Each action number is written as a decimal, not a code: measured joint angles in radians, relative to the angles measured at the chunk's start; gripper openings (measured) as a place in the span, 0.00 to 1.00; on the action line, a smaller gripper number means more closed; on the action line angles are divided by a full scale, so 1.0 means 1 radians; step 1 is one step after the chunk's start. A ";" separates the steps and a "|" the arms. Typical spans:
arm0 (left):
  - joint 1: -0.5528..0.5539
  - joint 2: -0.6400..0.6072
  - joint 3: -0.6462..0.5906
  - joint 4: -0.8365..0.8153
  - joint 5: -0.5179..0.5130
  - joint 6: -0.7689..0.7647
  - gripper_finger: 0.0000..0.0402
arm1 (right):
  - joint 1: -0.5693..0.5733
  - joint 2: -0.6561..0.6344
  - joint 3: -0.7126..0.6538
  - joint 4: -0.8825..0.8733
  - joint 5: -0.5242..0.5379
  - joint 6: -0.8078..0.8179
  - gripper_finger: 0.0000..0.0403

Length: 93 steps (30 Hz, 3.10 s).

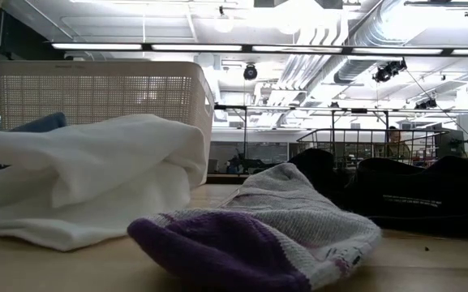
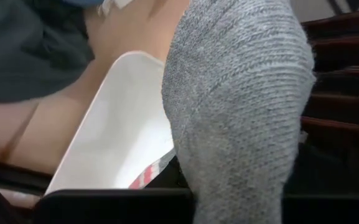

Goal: Pick & Place Cloths
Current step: Put the gray sock into the bottom white bin

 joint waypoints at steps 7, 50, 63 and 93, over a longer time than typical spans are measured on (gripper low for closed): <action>-0.038 0.097 0.000 -0.022 0.057 -0.070 0.01 | 0.000 0.000 0.000 0.000 -0.005 -0.039 0.71; -0.038 0.310 -0.001 -0.134 0.205 0.073 0.01 | 0.001 0.001 0.000 -0.044 -0.005 -0.035 0.71; -0.038 0.414 -0.001 -0.080 0.227 0.163 0.01 | 0.001 0.001 0.000 -0.044 -0.005 -0.031 0.71; -0.044 0.415 0.000 -0.067 0.265 0.162 0.46 | 0.001 0.001 0.000 -0.045 -0.025 -0.028 0.71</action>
